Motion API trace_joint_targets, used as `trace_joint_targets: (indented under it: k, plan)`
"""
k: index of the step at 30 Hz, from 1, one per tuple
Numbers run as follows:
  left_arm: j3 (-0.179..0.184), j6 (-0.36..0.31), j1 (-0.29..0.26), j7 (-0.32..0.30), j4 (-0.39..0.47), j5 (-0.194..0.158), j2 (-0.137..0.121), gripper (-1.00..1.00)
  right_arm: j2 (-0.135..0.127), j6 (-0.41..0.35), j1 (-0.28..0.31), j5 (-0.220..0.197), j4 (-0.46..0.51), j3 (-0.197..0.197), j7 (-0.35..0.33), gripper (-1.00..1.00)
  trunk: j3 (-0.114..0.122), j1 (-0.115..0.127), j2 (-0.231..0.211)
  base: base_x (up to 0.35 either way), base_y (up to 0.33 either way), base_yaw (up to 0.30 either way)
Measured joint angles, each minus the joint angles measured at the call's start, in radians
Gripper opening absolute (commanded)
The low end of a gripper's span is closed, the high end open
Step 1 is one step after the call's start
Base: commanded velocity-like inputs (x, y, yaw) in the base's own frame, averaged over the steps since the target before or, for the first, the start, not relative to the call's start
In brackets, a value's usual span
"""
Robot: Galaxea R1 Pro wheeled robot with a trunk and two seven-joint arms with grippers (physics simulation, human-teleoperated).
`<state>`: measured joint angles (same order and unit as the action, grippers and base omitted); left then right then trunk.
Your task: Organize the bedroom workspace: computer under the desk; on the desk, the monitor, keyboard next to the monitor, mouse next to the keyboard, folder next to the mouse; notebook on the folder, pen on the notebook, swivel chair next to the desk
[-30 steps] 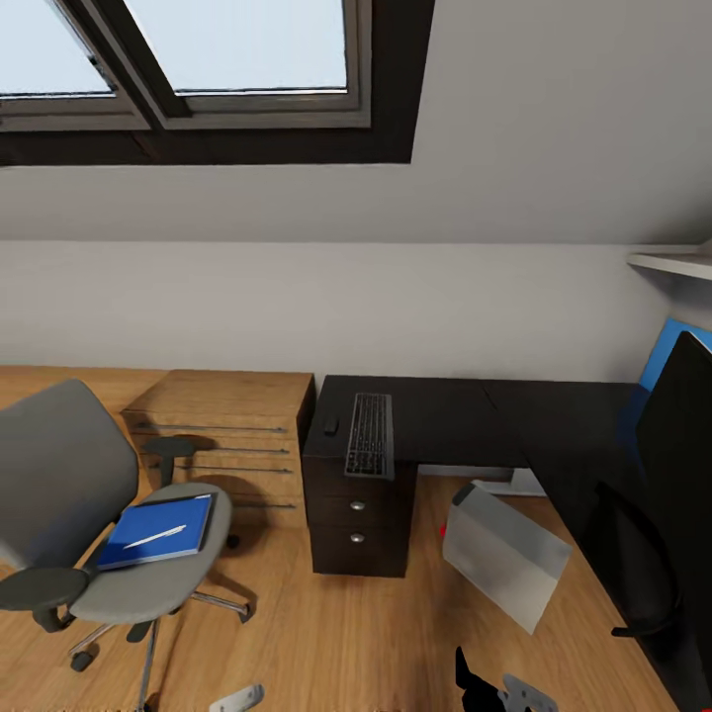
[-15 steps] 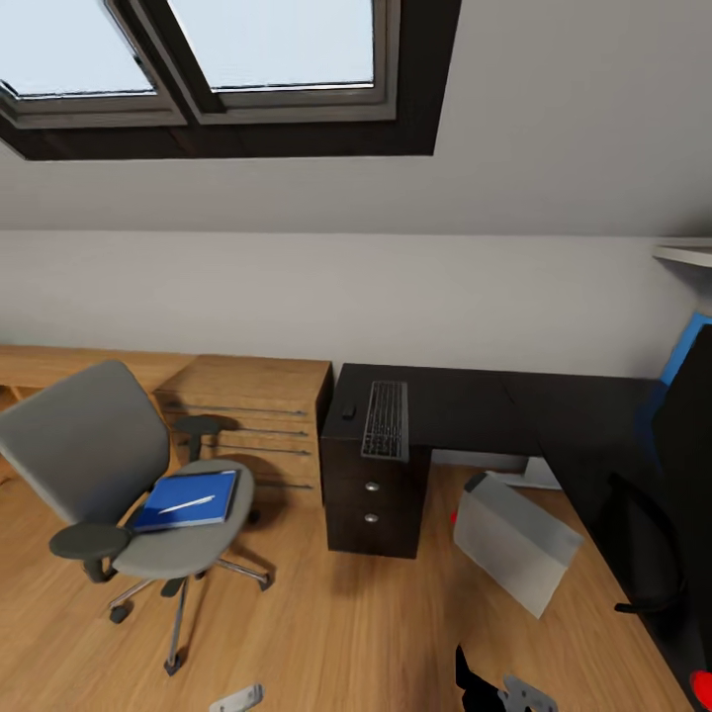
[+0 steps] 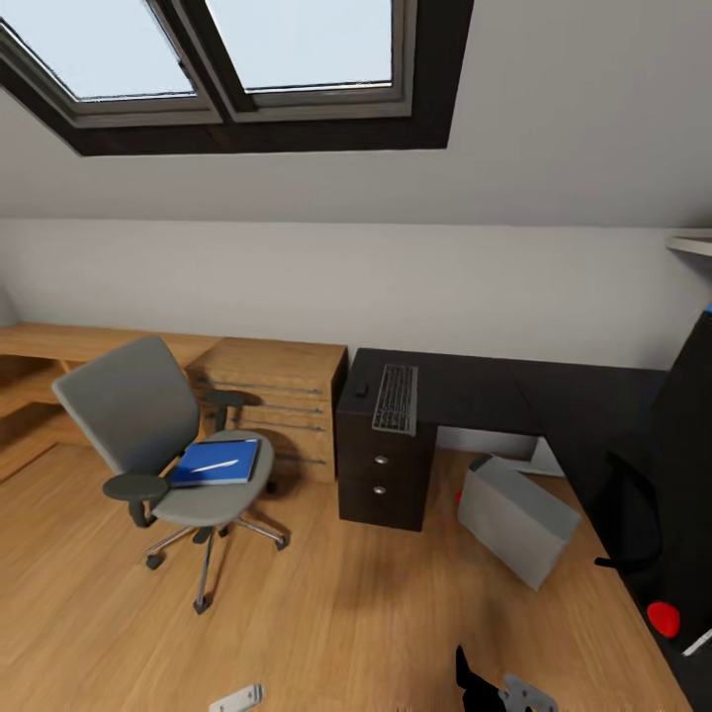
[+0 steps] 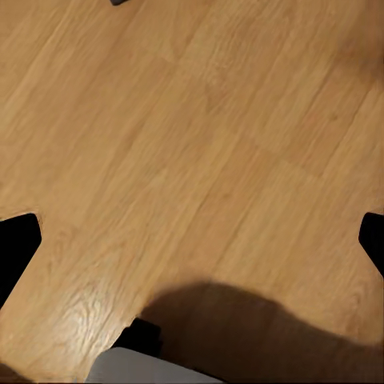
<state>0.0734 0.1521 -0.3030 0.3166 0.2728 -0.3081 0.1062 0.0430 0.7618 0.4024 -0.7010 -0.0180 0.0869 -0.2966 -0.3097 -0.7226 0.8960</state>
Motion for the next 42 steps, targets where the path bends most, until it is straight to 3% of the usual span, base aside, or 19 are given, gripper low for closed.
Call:
trace_joint_targets:
  k: [20,42]
  plan:
    - [0.000,0.000,0.000,0.000,-0.001,0.000,0.000,1.00,-0.003,-0.001,0.000,0.000,-0.001,-0.001,0.000,1.00,-0.012,0.000,0.000,-0.291,-0.177,0.056]
    - [0.000,0.000,0.000,0.000,-0.001,0.000,0.000,1.00,-0.002,-0.001,0.000,0.000,-0.001,0.000,0.000,1.00,-0.012,0.000,0.000,-0.333,-0.015,0.000]
